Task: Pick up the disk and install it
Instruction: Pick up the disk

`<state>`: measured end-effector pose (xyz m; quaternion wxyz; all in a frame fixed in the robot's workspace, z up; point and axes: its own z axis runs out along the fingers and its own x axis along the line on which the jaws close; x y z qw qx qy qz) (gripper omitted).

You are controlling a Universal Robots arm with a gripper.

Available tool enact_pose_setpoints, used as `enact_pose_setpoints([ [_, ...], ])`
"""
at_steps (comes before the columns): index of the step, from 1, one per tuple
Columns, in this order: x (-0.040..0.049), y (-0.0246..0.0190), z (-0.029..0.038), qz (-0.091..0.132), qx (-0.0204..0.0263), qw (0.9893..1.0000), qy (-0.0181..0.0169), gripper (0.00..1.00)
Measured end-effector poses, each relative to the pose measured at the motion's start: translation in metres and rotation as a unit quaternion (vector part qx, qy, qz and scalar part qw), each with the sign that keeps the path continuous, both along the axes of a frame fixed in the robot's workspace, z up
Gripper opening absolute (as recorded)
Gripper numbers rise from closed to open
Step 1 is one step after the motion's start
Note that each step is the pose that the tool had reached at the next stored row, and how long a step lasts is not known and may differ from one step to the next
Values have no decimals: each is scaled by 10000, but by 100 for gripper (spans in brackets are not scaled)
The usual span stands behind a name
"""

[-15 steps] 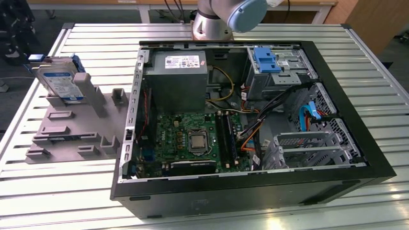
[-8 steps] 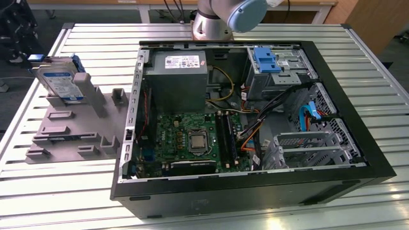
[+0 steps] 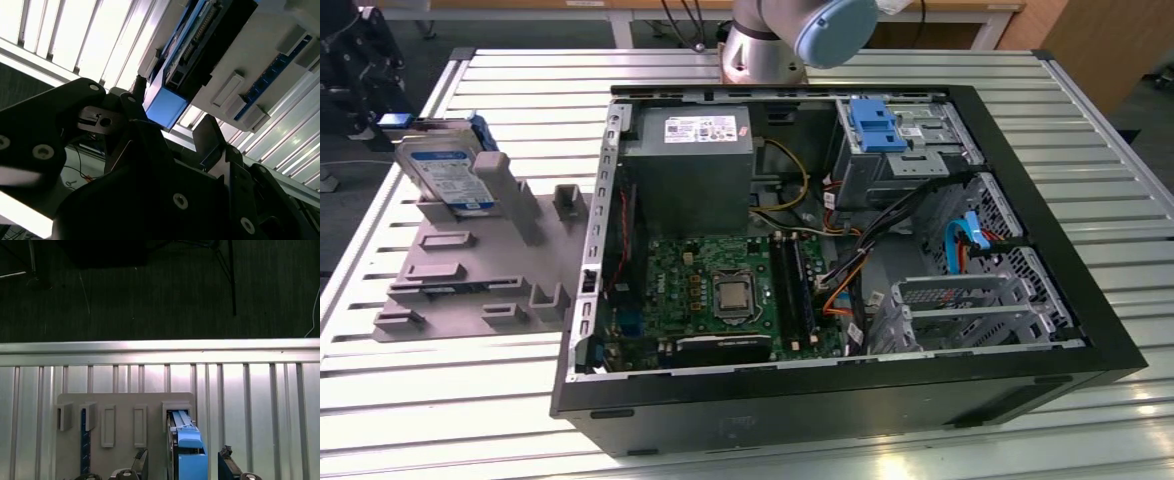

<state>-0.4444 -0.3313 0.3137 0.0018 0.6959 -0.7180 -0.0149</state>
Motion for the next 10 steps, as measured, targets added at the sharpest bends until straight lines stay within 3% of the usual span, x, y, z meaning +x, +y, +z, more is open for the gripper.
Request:
enact_pose_setpoints([
  [10, 0, 32, -24, 0, 0, 10000, -1, 65],
])
